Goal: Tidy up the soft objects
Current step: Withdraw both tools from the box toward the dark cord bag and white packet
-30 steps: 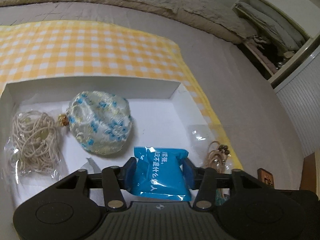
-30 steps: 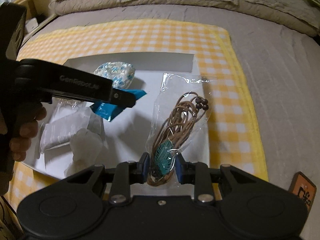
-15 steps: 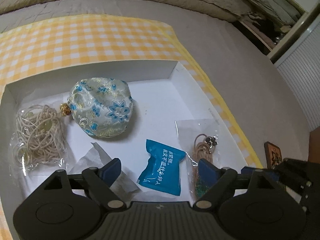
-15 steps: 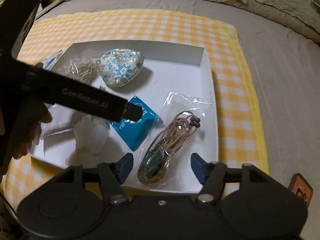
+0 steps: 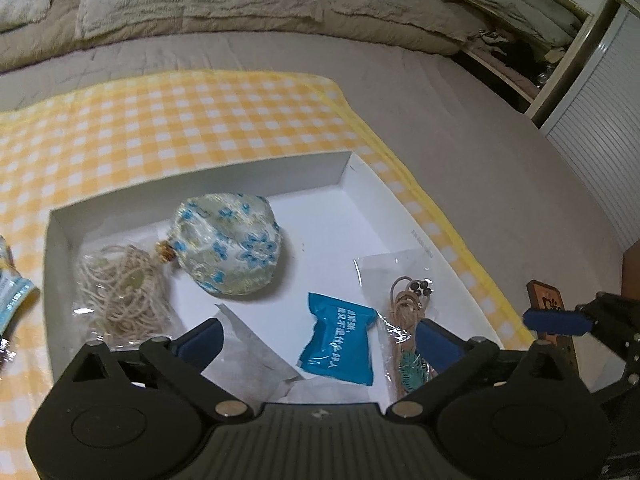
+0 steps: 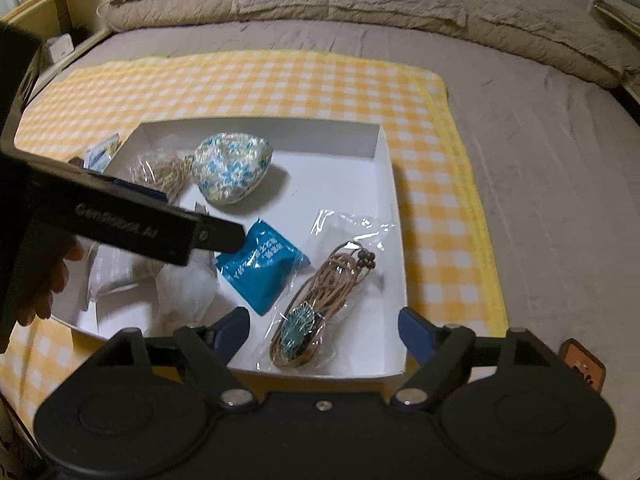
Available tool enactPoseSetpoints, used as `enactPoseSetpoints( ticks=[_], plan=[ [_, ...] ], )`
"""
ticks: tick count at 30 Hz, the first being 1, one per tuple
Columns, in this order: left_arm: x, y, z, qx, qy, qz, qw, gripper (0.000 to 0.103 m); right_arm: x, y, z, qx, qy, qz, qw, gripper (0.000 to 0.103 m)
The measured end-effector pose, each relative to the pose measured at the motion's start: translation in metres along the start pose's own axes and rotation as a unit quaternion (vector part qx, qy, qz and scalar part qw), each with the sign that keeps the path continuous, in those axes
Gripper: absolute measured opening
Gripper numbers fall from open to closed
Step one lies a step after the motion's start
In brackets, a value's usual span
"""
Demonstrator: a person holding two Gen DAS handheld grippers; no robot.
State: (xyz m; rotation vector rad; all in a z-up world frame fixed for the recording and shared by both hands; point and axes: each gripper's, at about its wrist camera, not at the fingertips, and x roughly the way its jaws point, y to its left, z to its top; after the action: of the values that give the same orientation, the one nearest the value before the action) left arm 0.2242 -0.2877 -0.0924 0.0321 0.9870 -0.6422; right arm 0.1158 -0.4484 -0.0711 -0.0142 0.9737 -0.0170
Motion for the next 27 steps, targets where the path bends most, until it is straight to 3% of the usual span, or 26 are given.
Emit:
enactPoseSetpoints(
  ticks=[5, 19, 27],
  plan=[
    [-0.018, 0.007, 0.0, 0.005, -0.019, 0.008, 0.9998, 0.103, -0.012, 0.002, -0.005, 0.001, -0.029, -0.013, 0.999, 0.103],
    [-0.075, 0.05, -0.002, 0.034, -0.071, 0.054, 0.9955, 0.103, -0.018, 0.008, 0.007, 0.03, -0.074, -0.04, 0.996, 0.103],
    [-0.104, 0.101, -0.002, 0.004, -0.087, 0.09, 0.9921, 0.103, -0.007, 0.04, 0.03, 0.013, -0.083, -0.027, 0.996, 0.103]
  ],
)
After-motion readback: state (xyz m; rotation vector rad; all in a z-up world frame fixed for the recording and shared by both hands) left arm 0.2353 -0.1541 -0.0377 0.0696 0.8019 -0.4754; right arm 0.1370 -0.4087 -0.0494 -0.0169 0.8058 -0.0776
